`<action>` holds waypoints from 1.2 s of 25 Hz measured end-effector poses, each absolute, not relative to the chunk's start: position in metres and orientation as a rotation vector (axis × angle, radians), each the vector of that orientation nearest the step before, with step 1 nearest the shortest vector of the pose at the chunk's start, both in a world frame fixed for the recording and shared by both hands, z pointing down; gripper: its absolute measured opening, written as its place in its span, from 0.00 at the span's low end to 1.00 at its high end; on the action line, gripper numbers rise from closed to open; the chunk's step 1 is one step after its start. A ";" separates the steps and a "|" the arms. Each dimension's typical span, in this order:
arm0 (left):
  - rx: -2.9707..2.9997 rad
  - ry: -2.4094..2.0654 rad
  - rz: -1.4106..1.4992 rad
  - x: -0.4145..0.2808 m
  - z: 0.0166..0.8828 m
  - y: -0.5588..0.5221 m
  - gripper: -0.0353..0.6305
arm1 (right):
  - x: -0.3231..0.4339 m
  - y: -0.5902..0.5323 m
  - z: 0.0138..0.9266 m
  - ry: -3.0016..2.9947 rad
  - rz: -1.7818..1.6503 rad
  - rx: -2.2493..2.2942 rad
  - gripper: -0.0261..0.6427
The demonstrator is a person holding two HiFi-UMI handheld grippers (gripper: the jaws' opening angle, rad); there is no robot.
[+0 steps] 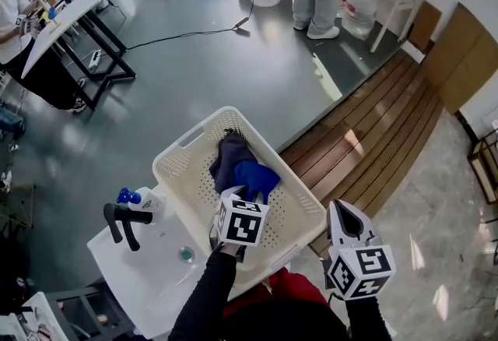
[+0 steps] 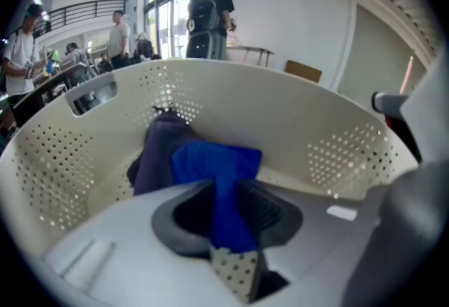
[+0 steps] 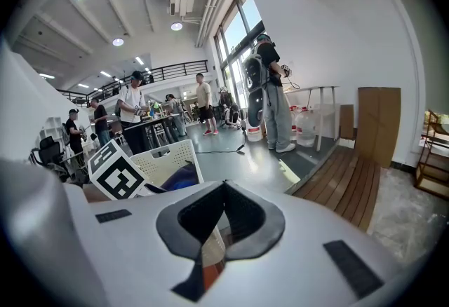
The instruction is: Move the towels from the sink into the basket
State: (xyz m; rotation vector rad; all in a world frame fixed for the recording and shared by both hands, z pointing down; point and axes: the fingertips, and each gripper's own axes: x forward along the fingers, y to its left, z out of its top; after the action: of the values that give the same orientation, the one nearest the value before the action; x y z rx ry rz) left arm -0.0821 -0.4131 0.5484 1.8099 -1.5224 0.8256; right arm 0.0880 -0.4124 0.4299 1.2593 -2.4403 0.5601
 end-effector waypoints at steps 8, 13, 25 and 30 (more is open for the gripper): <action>1.833 -1.560 0.816 -0.083 0.539 -0.414 0.28 | 0.092 -0.409 0.425 -2.448 0.554 1.262 0.05; 1.892 -1.623 0.820 -0.082 0.522 -0.418 0.28 | 0.098 -0.405 0.424 -2.453 0.554 1.266 0.05; 1.969 -1.845 0.654 -0.082 0.451 -0.427 0.23 | 0.112 -0.396 0.411 -2.491 0.544 1.263 0.05; 1.997 -1.939 0.588 -0.081 0.414 -0.424 0.18 | 0.113 -0.391 0.405 -2.523 0.535 1.243 0.05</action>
State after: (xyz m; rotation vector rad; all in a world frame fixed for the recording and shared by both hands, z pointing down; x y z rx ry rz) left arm -0.0810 -0.4241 0.4135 1.9969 -1.9393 0.5882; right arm 0.1134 -0.3907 0.4046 1.2428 -2.5226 0.5350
